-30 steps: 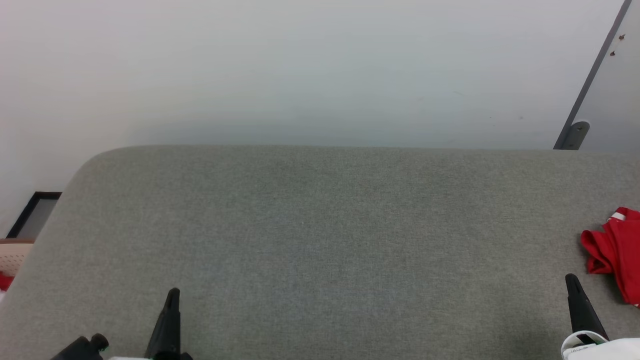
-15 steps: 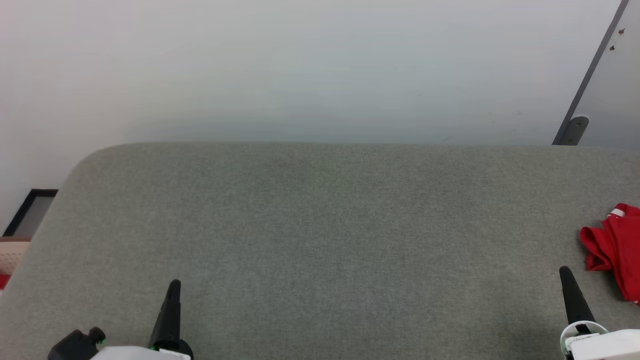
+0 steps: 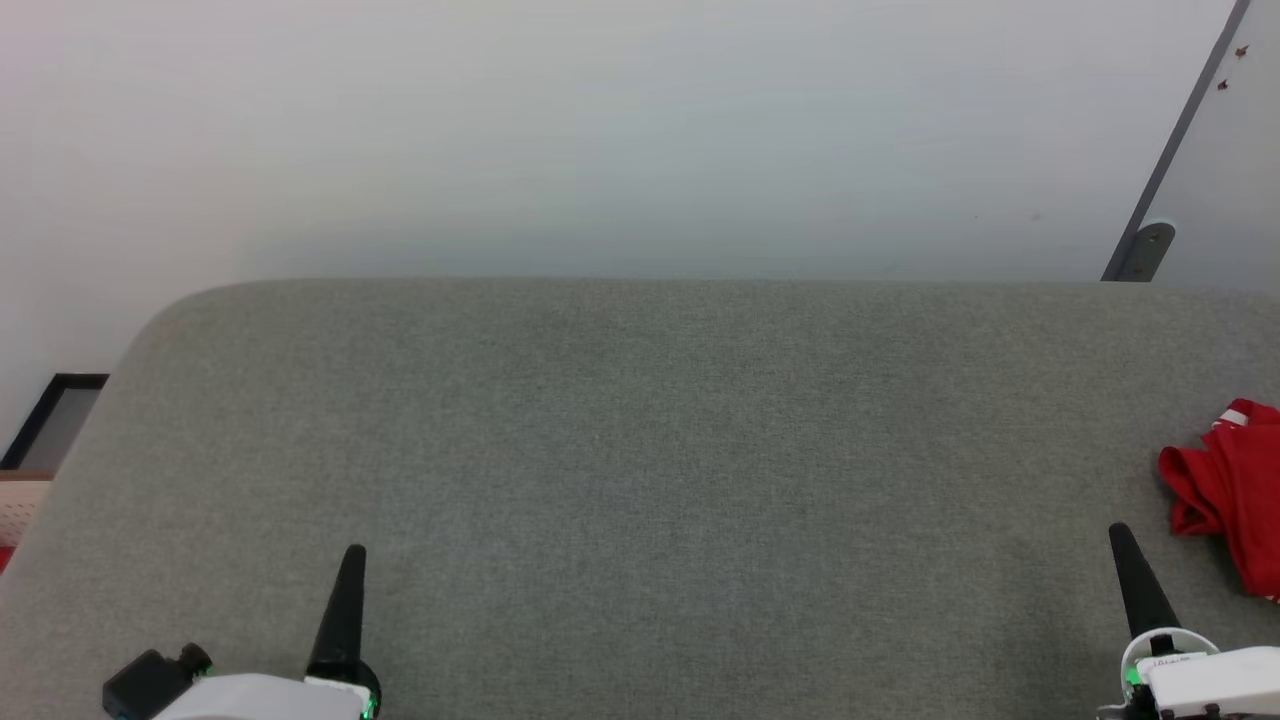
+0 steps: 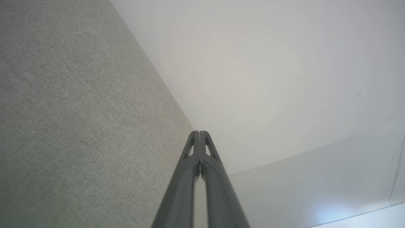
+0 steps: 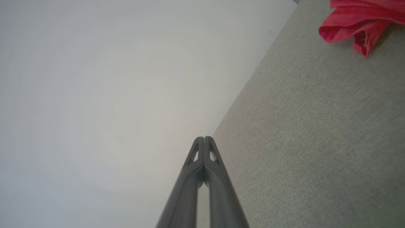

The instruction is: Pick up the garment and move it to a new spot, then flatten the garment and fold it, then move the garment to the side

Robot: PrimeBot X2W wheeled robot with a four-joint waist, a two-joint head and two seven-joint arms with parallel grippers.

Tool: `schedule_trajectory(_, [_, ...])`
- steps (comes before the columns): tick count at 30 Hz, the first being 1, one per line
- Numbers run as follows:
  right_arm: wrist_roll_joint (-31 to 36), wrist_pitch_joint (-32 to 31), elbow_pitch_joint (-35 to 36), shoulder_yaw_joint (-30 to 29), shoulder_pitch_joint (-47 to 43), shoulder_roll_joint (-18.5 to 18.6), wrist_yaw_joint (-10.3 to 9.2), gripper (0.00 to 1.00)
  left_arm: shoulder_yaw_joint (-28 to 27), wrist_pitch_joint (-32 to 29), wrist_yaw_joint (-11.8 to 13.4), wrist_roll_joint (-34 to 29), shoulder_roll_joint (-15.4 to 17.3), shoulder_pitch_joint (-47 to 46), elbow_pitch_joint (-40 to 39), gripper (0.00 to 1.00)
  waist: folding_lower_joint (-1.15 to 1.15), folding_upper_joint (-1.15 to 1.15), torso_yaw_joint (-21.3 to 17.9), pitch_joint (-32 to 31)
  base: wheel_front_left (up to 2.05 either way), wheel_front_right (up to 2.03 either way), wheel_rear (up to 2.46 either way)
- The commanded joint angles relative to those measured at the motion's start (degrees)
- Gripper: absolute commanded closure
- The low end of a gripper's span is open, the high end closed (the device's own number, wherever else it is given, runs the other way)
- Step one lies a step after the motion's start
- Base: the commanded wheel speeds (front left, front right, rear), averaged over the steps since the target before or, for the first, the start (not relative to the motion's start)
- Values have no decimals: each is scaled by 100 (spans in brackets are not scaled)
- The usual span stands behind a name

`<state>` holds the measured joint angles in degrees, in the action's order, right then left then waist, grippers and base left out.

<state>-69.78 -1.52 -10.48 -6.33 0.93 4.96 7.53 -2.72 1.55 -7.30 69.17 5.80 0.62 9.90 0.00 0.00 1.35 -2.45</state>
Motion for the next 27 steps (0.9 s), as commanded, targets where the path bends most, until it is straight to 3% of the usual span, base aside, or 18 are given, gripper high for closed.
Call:
schedule_trajectory(1, [-125, -20, 25, -15, 159, -7, -4, 100, -33, -27, -19, 133, 8, -136, -27, 100, 0, 0, -3, 6, 0, 0, 0])
schedule_trajectory(27, [-1251, -284, -179, -20, 376, -118, -6, 100, -153, -396, -25, 1345, -104, -446, 210, 100, 0, 0, -65, 126, 0, 0, 0])
